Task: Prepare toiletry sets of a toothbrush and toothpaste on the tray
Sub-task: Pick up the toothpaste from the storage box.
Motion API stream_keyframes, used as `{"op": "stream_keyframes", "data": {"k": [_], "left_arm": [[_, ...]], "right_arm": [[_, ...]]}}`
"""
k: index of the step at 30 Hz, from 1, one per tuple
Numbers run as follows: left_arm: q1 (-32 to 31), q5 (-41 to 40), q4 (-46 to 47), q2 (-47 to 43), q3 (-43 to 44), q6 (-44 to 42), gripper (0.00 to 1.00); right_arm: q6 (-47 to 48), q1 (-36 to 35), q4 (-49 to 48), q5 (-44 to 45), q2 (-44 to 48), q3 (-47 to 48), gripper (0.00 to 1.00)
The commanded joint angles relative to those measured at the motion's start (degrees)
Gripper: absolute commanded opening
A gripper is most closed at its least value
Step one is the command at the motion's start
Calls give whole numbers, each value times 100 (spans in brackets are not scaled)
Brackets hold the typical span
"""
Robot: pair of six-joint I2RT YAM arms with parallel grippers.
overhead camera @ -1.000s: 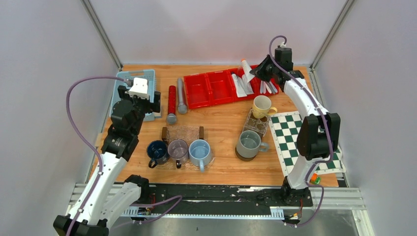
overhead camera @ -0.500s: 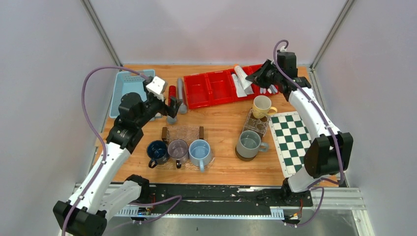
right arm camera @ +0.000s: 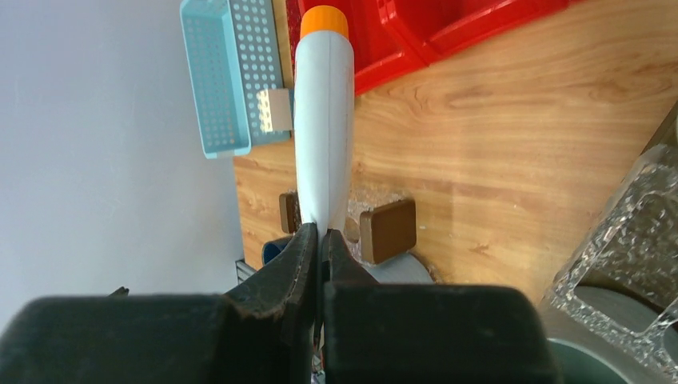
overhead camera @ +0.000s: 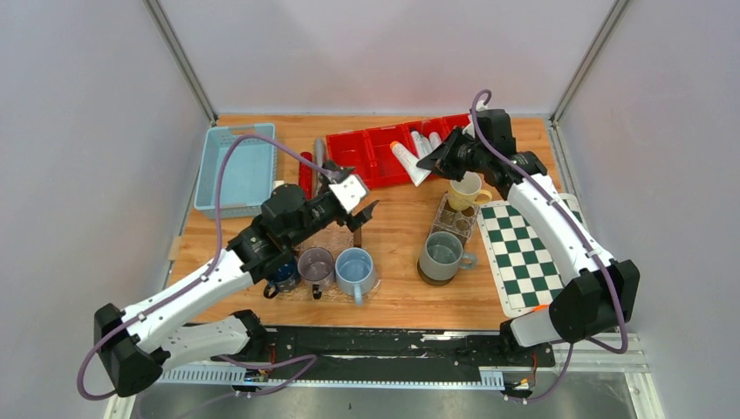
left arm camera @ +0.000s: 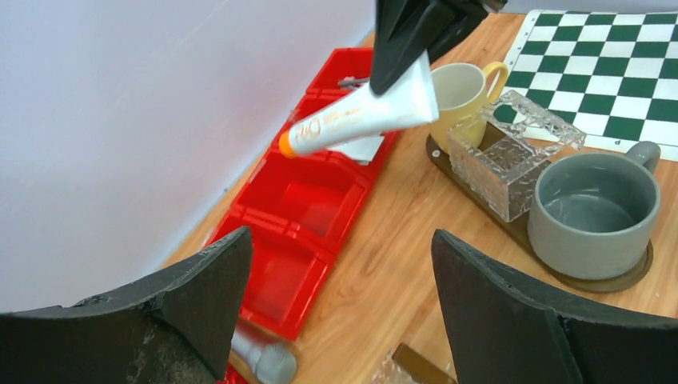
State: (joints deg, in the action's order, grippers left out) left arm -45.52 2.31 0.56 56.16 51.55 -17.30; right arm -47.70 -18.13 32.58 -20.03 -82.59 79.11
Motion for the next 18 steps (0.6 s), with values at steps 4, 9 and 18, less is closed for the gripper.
{"op": "stream_keyframes", "data": {"k": [4,9,18], "left_arm": [[-798,-500,2628,757,-574,-1555,89],[-1168,-412,3908,1489,-880,-2374,90],[-1486,-618,5048,2435,-914,-2391,84]], "right_arm": [[-249,-376,-153,69,282,-197,0],[-328,-454,-235,30,269,-245,0],[-334,-481,-243,229,572,-458,0]]}}
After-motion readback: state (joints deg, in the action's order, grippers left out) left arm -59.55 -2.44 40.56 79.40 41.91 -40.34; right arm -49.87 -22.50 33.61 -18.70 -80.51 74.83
